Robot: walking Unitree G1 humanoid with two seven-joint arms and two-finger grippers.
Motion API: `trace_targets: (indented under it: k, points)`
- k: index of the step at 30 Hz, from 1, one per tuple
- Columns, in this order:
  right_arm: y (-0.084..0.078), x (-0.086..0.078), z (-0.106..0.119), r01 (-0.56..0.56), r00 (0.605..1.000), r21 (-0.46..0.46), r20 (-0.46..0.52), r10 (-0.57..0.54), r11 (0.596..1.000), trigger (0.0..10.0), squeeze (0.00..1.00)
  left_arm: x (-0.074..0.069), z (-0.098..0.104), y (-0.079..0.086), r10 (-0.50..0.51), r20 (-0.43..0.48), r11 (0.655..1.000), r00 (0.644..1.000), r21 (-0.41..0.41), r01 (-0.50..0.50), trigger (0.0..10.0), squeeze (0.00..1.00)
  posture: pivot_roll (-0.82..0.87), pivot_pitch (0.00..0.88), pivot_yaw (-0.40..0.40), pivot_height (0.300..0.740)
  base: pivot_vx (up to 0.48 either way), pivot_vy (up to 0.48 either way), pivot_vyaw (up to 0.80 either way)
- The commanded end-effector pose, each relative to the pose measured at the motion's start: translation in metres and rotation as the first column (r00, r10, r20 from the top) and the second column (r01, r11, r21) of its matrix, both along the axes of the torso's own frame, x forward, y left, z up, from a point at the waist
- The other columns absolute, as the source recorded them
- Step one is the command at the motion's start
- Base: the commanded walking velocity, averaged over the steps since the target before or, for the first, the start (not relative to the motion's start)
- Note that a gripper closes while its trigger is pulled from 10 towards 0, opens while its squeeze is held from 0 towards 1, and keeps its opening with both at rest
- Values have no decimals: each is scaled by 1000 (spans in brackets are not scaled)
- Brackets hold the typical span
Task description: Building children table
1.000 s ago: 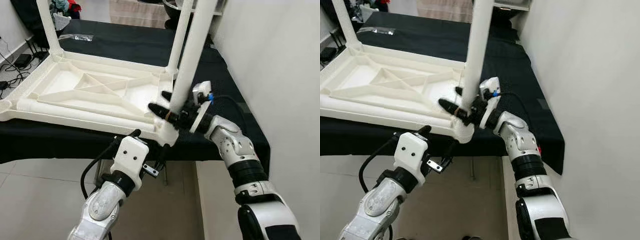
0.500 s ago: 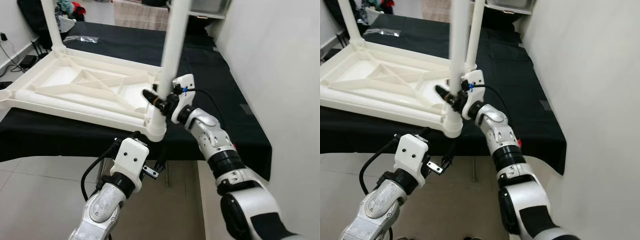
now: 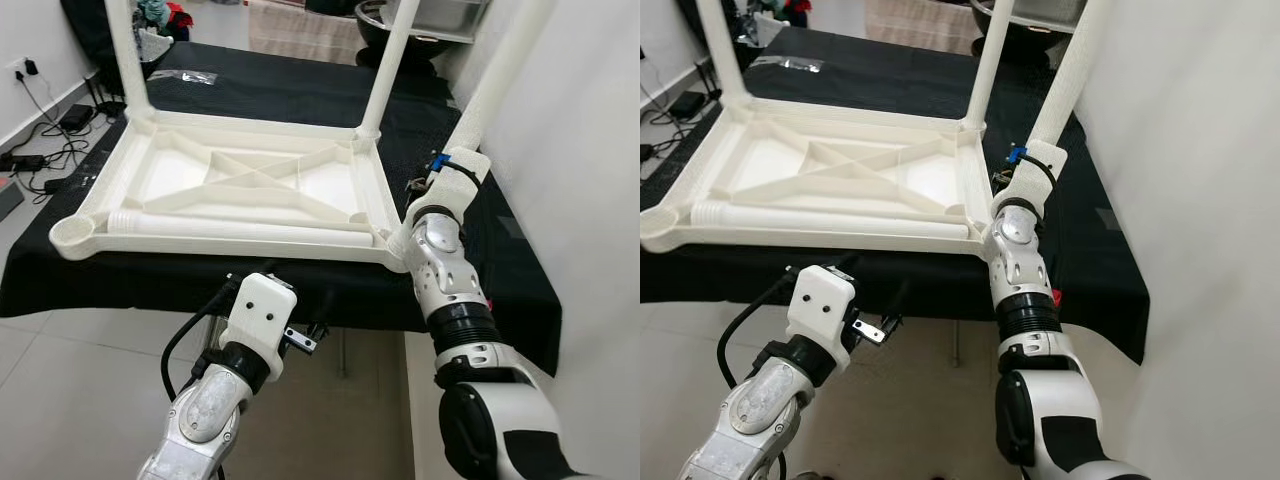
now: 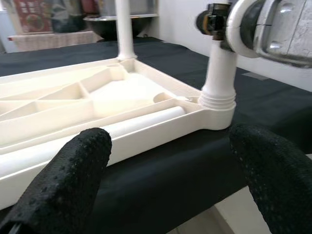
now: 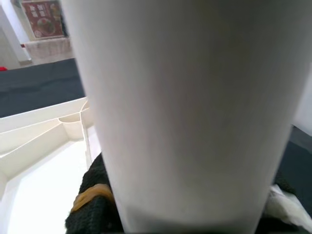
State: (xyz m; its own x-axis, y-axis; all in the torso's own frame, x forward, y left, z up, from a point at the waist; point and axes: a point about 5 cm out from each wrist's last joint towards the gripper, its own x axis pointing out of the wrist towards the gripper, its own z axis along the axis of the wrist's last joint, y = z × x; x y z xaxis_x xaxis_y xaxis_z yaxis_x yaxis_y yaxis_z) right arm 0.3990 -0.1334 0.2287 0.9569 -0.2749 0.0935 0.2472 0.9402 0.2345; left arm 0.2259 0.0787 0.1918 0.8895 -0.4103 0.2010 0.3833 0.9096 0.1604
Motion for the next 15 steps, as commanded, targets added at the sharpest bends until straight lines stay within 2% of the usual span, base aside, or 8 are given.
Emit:
trace_targets:
  k: [1, 6, 7, 8, 11, 12, 14, 15]
  points:
    - [15, -1, -18, -106, 993, 35, -47, 107, 994, 10000, 1000, -1, -2, -2, -8, -5, 1000, 1000, 0, 8, 10000, 0, 115, 150, -139, 740, 0, 0, 0]
    - [23, -2, -14, -187, 982, 7, 11, 187, 982, 10000, 1000, 0, -2, -2, -7, -4, 1000, 1000, -1, 7, 10000, 0, 114, 148, -142, 740, 0, 0, 0]
    - [28, -3, -9, -260, 963, -37, 61, 262, 965, 10000, 894, 0, -1, -2, -5, -3, 1000, 1000, -1, 5, 10000, 0, 116, 148, -143, 740, 0, 0, 0]
    - [39, -6, -4, -415, 903, -28, 107, 415, 910, 10000, 0, 0, -1, -2, -5, -2, 1000, 1000, -2, 5, 10000, 0, 112, 148, -140, 740, 0, 0, 0]
    - [45, -10, 1, -576, 804, -55, 142, 577, 816, 10000, 0, 0, -1, -2, -5, -2, 1000, 1000, -3, 4, 10000, 0, 112, 149, -141, 740, 0, 0, 0]
    - [48, -16, 6, -705, 687, -80, 171, 707, 705, 10000, 0, -1, -1, -2, -5, -2, 1000, 1000, -3, 5, 10000, 0, 112, 148, -141, 740, 0, 0, 0]
    - [48, -16, 6, -705, 687, -80, 171, 707, 705, 10000, 0, -1, -1, -2, -5, -2, 1000, 1000, -3, 5, 10000, 0, 112, 148, -141, 740, 0, 0, 0]
    - [48, -21, 11, -796, 574, -100, 187, 797, 597, 10000, 0, -1, -1, -2, -6, -2, 1000, 1000, -3, 6, 10000, 0, 112, 149, -142, 740, 0, 0, 0]
